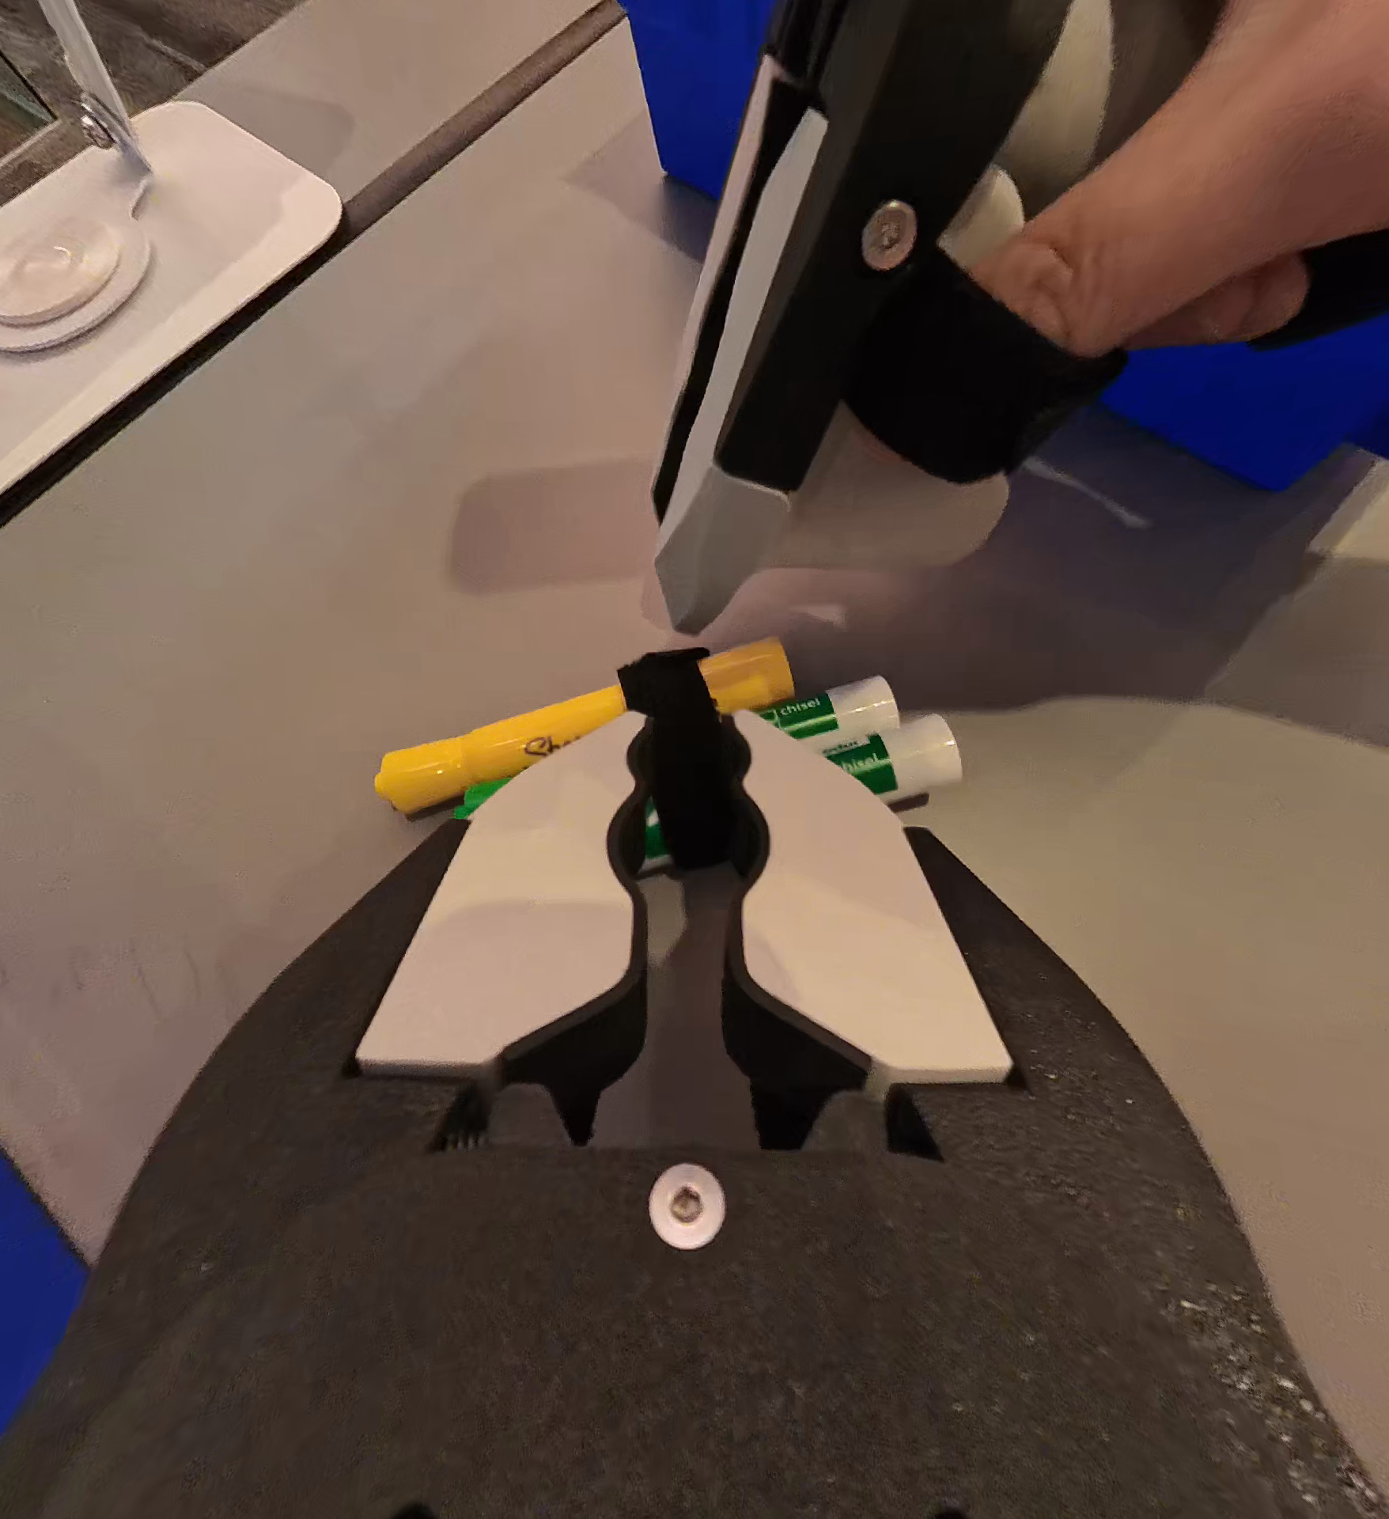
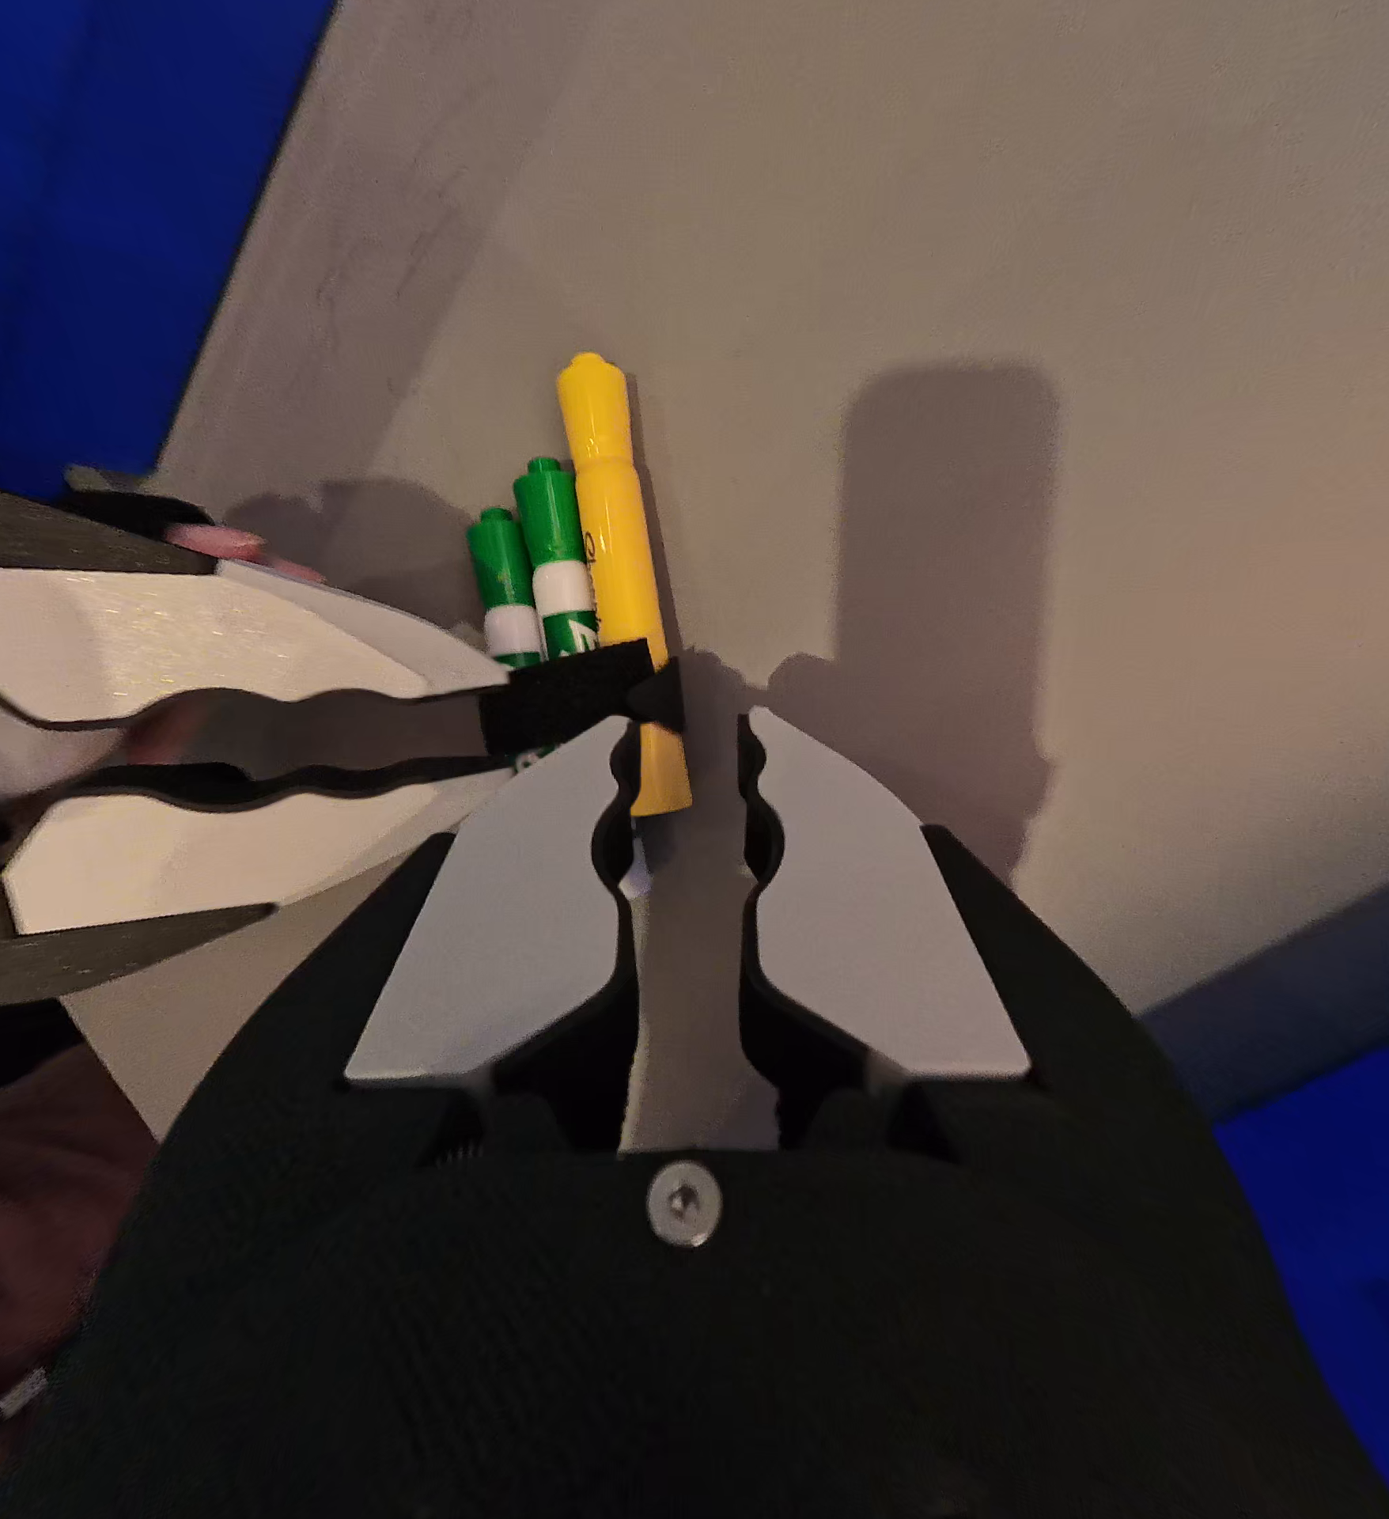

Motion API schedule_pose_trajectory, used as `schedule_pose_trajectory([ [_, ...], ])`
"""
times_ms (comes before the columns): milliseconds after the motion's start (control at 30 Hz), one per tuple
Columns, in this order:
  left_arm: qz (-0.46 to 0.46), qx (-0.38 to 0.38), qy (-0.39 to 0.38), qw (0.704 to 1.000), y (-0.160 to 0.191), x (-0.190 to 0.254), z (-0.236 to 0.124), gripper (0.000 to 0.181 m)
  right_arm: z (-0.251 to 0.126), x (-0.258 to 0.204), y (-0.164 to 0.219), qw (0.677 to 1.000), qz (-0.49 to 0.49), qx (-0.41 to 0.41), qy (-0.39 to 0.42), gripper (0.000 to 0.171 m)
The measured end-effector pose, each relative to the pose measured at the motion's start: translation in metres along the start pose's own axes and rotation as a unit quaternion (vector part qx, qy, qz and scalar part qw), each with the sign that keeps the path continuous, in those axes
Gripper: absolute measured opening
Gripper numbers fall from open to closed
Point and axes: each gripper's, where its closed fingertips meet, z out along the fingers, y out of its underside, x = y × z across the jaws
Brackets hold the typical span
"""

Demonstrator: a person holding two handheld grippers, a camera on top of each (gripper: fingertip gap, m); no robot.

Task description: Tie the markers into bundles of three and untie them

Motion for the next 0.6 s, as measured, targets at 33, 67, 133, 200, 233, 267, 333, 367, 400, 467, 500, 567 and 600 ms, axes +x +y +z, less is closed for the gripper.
schedule_pose_trajectory([
  [33, 0.003, -0.004, 0.001, 1.000, 0.000, 0.000, 0.003, 0.013, 0.001, -0.002, -0.001, 1.000, 0.006, 0.009, -0.008, 0.024],
  [67, 0.009, -0.009, 0.004, 1.000, 0.000, 0.000, 0.007, 0.012, 0.002, -0.002, -0.002, 1.000, 0.010, 0.016, -0.013, 0.025],
  [133, 0.025, -0.028, 0.002, 0.999, 0.005, 0.000, 0.014, 0.010, 0.006, -0.003, -0.002, 0.999, 0.009, 0.024, -0.023, 0.027],
  [200, 0.034, -0.039, -0.001, 0.999, 0.010, 0.001, 0.017, 0.009, 0.009, -0.004, 0.000, 0.999, -0.003, 0.029, -0.030, 0.027],
  [233, 0.033, -0.034, -0.002, 0.999, 0.009, 0.002, 0.017, 0.008, 0.011, -0.004, 0.001, 0.999, -0.012, 0.031, -0.027, 0.027],
  [267, 0.032, -0.032, -0.002, 0.999, 0.010, 0.002, 0.017, 0.007, 0.012, -0.003, 0.002, 0.999, -0.022, 0.034, -0.020, 0.027],
  [333, 0.028, -0.025, -0.002, 0.999, 0.010, 0.003, 0.017, 0.006, 0.014, -0.001, 0.004, 0.999, -0.041, 0.029, 0.001, 0.027],
  [367, 0.026, -0.022, 0.000, 0.999, 0.010, 0.004, 0.017, 0.005, 0.016, -0.001, 0.004, 0.998, -0.053, 0.026, 0.011, 0.027],
  [400, 0.024, -0.018, -0.001, 1.000, 0.010, 0.003, 0.017, 0.005, 0.017, -0.002, 0.004, 0.997, -0.065, 0.027, 0.017, 0.026],
  [467, 0.013, -0.011, 0.005, 1.000, 0.010, 0.003, 0.018, 0.005, 0.017, -0.003, 0.001, 0.996, -0.075, 0.030, 0.023, 0.025],
  [500, 0.006, -0.008, 0.007, 1.000, 0.010, 0.003, 0.018, 0.005, 0.018, -0.004, 0.001, 0.996, -0.078, 0.028, 0.024, 0.024],
  [567, 0.001, -0.003, 0.011, 1.000, 0.010, 0.003, 0.017, 0.004, 0.019, -0.006, -0.001, 0.995, -0.089, 0.026, 0.026, 0.020],
  [600, 0.001, -0.001, 0.010, 1.000, 0.011, 0.003, 0.017, 0.004, 0.019, -0.006, -0.002, 0.995, -0.095, 0.024, 0.031, 0.020],
])
